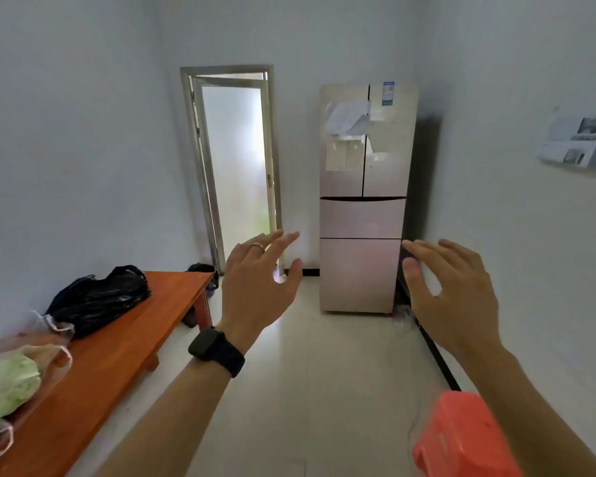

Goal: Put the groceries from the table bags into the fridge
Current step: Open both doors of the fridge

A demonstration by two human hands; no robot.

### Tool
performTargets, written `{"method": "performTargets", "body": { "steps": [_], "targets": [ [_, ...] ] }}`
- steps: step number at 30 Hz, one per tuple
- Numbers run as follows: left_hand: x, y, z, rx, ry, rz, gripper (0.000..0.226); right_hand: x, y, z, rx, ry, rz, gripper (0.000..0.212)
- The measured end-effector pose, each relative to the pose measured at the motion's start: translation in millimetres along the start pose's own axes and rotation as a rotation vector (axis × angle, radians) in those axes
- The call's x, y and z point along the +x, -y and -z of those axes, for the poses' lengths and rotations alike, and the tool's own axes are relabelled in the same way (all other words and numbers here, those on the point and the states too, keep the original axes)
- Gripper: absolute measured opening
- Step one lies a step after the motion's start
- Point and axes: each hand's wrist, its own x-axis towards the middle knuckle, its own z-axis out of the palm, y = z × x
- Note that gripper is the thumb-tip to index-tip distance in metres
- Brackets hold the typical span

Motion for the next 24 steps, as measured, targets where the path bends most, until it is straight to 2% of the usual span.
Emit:
{"method": "performTargets", "body": {
  "steps": [5,13,16,20,24],
  "targets": [
    [-41,-5,-56,0.019,0.197,0.118,0.042,-47,-41,-28,0.015,0.12,-0.113,0.042],
    [-70,15,-135,0.048,0.485,0.22,0.04,-65,-107,-91,-0.088,0.305,-0.139,0.045],
    [-56,33,-166,0.006,0.532,0.272,0.039,-56,-129,-127,-0.06,0.331,-0.178,0.041],
    [-19,68,-218,-0.012,0.557,0.256,0.035,-27,-160,-189,-0.095,0.386,-0.162,0.044],
    [31,113,-279,-0.026,0.581,0.248,0.035,15,-176,-244,-0.075,0.328,-0.24,0.039]
  ]
}}
